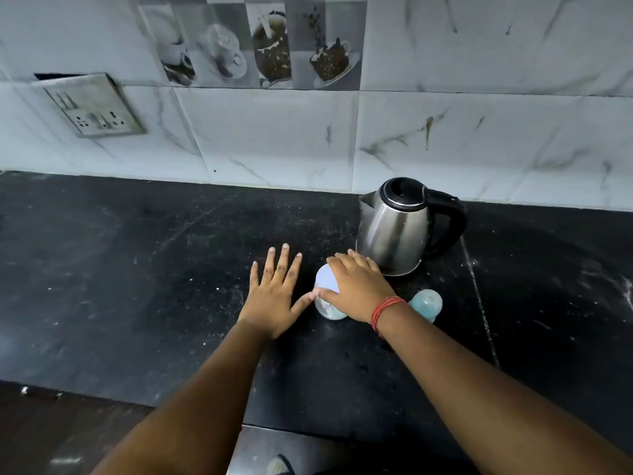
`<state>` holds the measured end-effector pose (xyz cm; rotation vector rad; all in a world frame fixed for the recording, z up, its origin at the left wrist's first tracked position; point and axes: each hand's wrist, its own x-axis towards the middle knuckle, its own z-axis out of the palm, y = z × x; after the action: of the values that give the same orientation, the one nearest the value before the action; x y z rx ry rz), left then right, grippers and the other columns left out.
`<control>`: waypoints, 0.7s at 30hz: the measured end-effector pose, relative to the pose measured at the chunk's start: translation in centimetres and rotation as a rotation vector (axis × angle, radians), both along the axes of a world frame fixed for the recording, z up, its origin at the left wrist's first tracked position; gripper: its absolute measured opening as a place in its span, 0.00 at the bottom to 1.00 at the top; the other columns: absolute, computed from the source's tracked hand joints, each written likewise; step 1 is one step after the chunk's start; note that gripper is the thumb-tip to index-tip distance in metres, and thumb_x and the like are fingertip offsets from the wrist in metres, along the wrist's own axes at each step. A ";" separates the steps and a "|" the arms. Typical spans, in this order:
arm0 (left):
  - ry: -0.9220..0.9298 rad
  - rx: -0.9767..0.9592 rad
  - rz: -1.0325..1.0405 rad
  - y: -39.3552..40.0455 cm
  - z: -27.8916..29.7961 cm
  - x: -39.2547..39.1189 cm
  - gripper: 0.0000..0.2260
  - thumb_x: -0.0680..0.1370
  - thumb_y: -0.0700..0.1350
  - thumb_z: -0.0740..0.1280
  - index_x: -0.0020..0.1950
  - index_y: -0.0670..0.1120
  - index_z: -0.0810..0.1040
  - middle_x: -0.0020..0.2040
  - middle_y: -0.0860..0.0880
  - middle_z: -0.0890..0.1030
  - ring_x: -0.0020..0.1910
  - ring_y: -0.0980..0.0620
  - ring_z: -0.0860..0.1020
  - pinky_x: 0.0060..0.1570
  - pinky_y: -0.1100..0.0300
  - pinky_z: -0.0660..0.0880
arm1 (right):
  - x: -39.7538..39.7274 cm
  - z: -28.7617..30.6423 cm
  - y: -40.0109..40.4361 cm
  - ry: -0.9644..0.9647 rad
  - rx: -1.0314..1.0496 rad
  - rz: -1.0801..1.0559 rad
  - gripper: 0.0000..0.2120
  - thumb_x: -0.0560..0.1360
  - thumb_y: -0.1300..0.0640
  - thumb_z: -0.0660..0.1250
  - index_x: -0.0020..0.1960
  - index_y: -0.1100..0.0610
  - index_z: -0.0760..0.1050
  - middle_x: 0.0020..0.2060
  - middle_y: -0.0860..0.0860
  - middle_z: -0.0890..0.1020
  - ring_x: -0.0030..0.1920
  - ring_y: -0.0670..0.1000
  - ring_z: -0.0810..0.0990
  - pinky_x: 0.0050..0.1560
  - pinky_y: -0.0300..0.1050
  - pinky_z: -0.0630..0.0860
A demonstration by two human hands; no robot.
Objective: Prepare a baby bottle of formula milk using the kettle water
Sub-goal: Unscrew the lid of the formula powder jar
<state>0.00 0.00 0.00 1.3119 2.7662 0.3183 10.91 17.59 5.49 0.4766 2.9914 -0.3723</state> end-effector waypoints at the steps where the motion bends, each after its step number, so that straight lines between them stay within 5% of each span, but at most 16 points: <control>1: -0.023 -0.010 -0.011 -0.2 -0.2 -0.1 0.40 0.78 0.75 0.38 0.84 0.53 0.40 0.83 0.50 0.34 0.82 0.47 0.32 0.80 0.39 0.38 | -0.2 0.1 0.0 -0.013 0.011 0.022 0.40 0.77 0.30 0.59 0.79 0.54 0.59 0.77 0.52 0.66 0.78 0.57 0.60 0.76 0.58 0.59; 6: -0.127 0.045 -0.102 -1.3 -1.3 -0.2 0.39 0.80 0.70 0.48 0.84 0.52 0.40 0.84 0.52 0.37 0.82 0.52 0.34 0.82 0.45 0.43 | -0.5 0.7 0.4 -0.078 0.163 0.122 0.40 0.73 0.35 0.66 0.78 0.53 0.59 0.70 0.53 0.72 0.68 0.58 0.71 0.64 0.54 0.71; 13: -0.336 0.251 -0.099 0.2 -0.1 0.3 0.51 0.73 0.72 0.64 0.84 0.47 0.45 0.83 0.56 0.43 0.83 0.55 0.40 0.82 0.52 0.48 | -0.9 2.7 1.5 -0.019 -0.027 0.011 0.36 0.71 0.34 0.69 0.72 0.52 0.66 0.65 0.52 0.73 0.66 0.56 0.73 0.59 0.51 0.73; 17: -0.564 0.404 -0.002 2.0 1.6 1.4 0.54 0.67 0.68 0.77 0.83 0.56 0.50 0.83 0.59 0.59 0.79 0.58 0.62 0.76 0.55 0.64 | -1.0 4.2 1.1 0.034 -0.202 -0.063 0.36 0.71 0.33 0.69 0.71 0.52 0.67 0.67 0.51 0.74 0.65 0.54 0.75 0.60 0.50 0.74; 21: -0.486 0.495 0.054 2.7 2.9 2.1 0.46 0.63 0.68 0.78 0.75 0.55 0.63 0.66 0.61 0.74 0.64 0.60 0.76 0.63 0.55 0.76 | -0.1 4.7 1.2 0.049 -0.330 -0.129 0.33 0.73 0.30 0.65 0.69 0.50 0.67 0.68 0.50 0.74 0.63 0.54 0.76 0.61 0.53 0.75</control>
<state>2.12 2.71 2.92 1.0403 2.3809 1.2076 10.78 18.76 10.21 0.6322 2.8668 -0.8814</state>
